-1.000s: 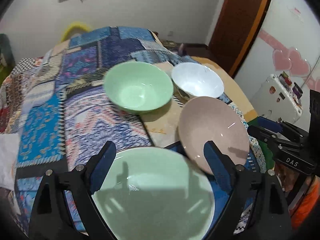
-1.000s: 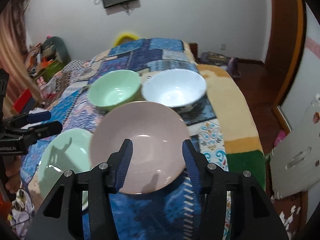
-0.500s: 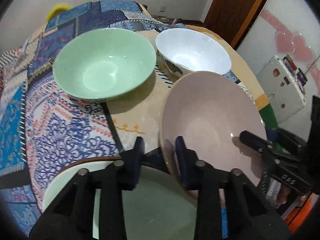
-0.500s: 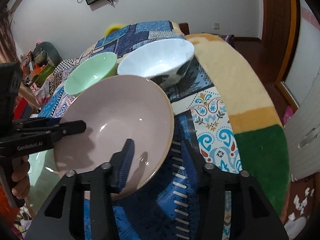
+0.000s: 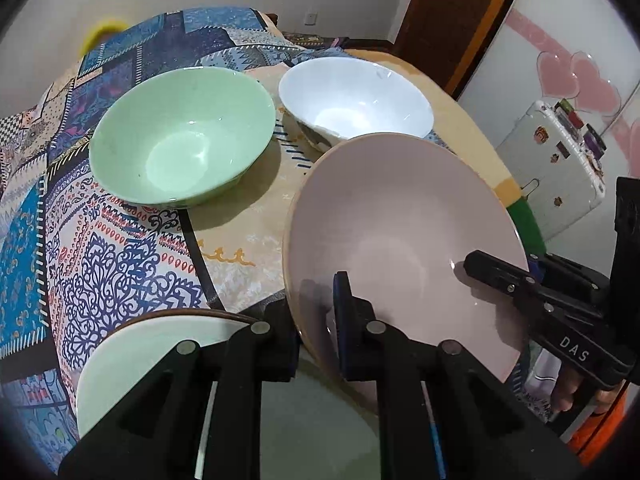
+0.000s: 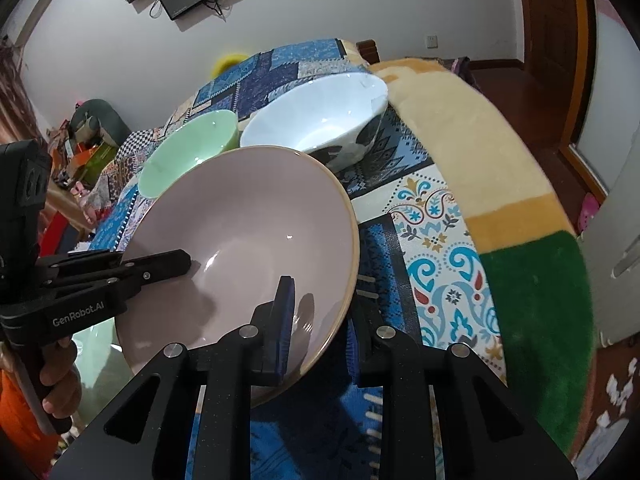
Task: Organize plates and bowls
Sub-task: 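Lift the pink bowl with both tools and carry it over the plate stack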
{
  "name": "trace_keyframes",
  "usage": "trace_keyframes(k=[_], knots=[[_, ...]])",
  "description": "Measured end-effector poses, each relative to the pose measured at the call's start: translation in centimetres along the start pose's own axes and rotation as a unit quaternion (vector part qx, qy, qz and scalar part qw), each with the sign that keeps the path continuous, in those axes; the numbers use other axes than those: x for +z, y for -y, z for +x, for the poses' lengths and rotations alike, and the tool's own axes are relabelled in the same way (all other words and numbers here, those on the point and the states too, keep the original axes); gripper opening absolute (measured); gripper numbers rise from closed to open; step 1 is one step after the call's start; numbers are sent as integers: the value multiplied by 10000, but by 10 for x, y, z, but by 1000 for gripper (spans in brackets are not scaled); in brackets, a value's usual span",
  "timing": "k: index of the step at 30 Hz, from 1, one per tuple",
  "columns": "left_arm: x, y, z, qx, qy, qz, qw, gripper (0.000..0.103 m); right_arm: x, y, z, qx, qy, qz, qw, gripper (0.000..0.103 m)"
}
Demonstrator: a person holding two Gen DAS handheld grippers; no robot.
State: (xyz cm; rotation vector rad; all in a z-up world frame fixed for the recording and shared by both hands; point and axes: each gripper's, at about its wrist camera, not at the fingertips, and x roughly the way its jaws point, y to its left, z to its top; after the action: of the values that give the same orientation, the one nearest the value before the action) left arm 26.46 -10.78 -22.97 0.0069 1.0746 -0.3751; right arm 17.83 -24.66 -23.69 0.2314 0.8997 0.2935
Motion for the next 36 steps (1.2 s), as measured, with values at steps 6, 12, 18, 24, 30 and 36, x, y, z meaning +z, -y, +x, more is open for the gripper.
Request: trace_keyframes(k=[6, 12, 18, 24, 30, 36], knots=[[-5, 5, -30, -2, 288, 97, 9995, 14, 2, -10, -20, -71, 187, -153, 9997, 20], [-15, -2, -66, 3, 527, 10, 9986, 14, 5, -27, -38, -16, 392, -285, 9988, 20], [-28, -18, -95, 91, 706, -154, 9973, 14, 7, -55, -44, 56, 509, -510, 9974, 20], [-48, -43, -124, 274, 829, -373, 9955, 14, 4, -85, -37, 254, 528, -679, 9960, 20], [-75, -77, -144, 455, 906, -655, 9927, 14, -2, -118, -23, 518, 474, -794, 9944, 20], [-108, -112, -162, 551, 947, -1057, 9883, 14, -9, -155, -11, 752, 358, -1002, 9915, 20]])
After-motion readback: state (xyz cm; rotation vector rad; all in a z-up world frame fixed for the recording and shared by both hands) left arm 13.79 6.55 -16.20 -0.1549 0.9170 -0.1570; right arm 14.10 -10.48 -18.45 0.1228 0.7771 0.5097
